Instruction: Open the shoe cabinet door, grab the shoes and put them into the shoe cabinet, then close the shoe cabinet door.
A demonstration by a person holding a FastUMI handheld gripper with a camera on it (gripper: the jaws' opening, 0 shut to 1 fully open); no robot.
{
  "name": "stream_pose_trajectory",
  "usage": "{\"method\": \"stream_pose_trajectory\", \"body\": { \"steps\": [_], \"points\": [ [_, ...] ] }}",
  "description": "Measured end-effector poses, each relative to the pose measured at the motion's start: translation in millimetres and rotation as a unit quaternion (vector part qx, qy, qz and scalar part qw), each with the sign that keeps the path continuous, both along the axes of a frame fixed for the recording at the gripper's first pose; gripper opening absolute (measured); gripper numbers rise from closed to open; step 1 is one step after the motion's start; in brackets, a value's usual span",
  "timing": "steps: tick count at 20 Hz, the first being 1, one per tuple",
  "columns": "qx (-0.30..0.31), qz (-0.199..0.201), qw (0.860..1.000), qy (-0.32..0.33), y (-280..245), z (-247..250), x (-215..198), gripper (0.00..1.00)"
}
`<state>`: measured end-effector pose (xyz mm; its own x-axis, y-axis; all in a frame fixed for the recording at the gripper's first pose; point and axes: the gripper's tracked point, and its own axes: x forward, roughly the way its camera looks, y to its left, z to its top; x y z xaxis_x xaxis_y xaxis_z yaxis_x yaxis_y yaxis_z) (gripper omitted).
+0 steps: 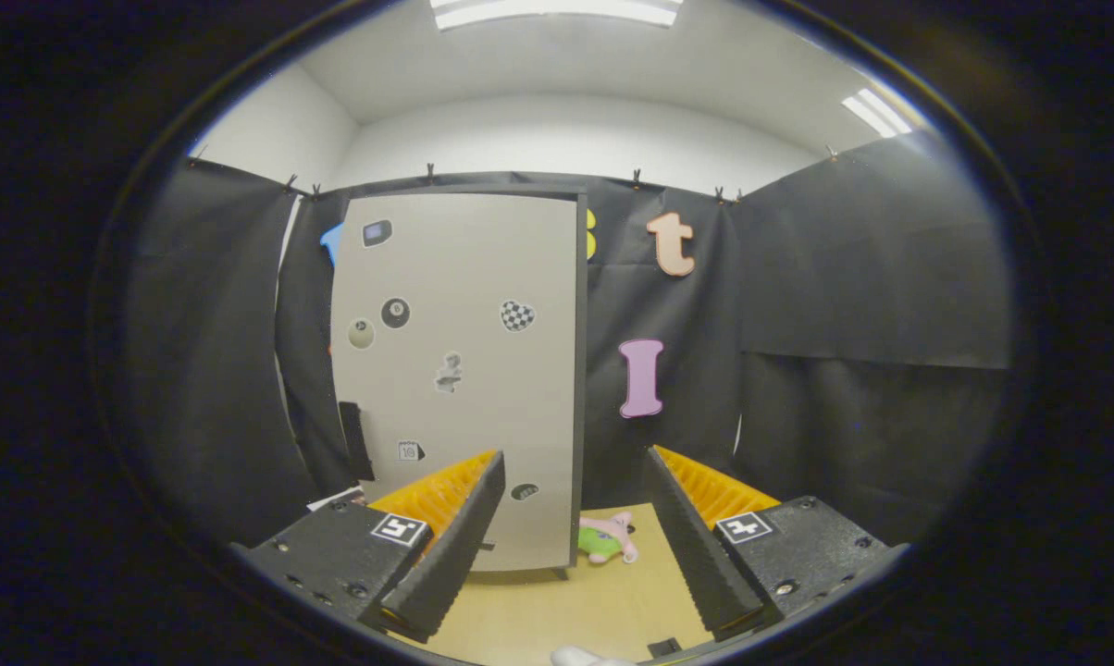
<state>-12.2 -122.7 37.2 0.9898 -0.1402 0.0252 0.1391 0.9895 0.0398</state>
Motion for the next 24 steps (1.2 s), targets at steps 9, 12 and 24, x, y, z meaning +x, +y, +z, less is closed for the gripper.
{"method": "stream_pose_trajectory", "body": {
  "steps": [9, 12, 24],
  "points": [
    [-0.002, -0.004, 1.000, -0.006, 0, 4, -8, 0.98],
    [-0.001, -0.005, 1.000, -0.005, -1, 3, -10, 0.98],
    [-0.001, -0.002, 1.000, -0.003, 3, 1, -13, 0.98]
  ]
}}
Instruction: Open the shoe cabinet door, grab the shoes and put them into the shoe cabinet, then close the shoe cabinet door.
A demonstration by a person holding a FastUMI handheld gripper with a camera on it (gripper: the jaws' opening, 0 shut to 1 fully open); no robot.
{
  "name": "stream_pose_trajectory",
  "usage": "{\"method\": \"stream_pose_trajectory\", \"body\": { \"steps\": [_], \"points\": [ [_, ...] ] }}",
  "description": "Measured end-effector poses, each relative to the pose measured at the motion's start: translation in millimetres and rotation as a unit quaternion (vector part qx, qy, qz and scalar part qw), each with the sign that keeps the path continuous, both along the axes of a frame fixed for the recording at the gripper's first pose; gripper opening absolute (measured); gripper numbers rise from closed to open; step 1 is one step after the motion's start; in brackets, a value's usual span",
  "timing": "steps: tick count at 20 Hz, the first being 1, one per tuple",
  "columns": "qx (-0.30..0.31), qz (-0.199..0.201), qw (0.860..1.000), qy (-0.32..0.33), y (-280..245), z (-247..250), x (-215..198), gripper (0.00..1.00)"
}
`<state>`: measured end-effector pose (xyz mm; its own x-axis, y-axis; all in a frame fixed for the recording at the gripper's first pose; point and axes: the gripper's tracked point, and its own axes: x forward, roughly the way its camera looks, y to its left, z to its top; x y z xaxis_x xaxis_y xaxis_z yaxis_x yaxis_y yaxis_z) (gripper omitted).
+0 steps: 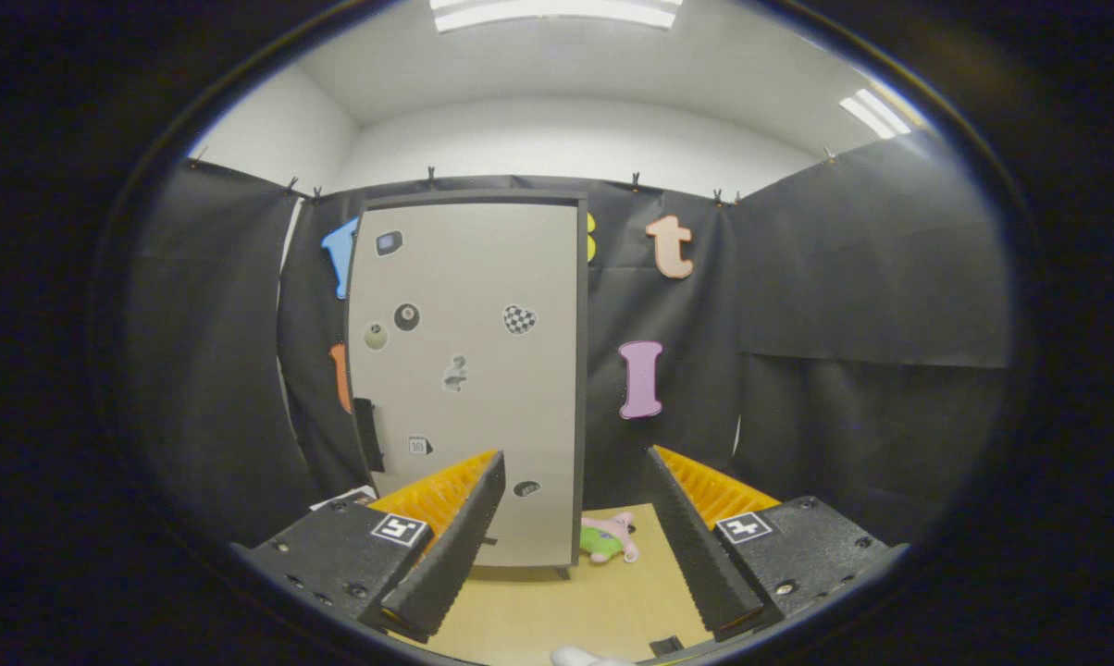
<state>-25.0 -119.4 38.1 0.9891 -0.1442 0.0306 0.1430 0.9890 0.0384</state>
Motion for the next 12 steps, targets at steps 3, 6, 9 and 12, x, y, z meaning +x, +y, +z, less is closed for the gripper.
{"method": "stream_pose_trajectory", "body": {
  "steps": [3, 6, 9, 12],
  "points": [
    [-0.001, 0.000, 1.000, -0.001, 0.6, 0.8, -0.4, 0.98],
    [-0.001, 0.003, 1.000, 0.000, 3.0, 1.0, -0.8, 0.98],
    [-0.001, 0.004, 1.000, 0.001, 3.5, -0.7, 0.2, 0.98],
    [0.001, 0.002, 1.000, 0.002, 3.3, -1.4, 0.3, 0.98]
  ]
}}
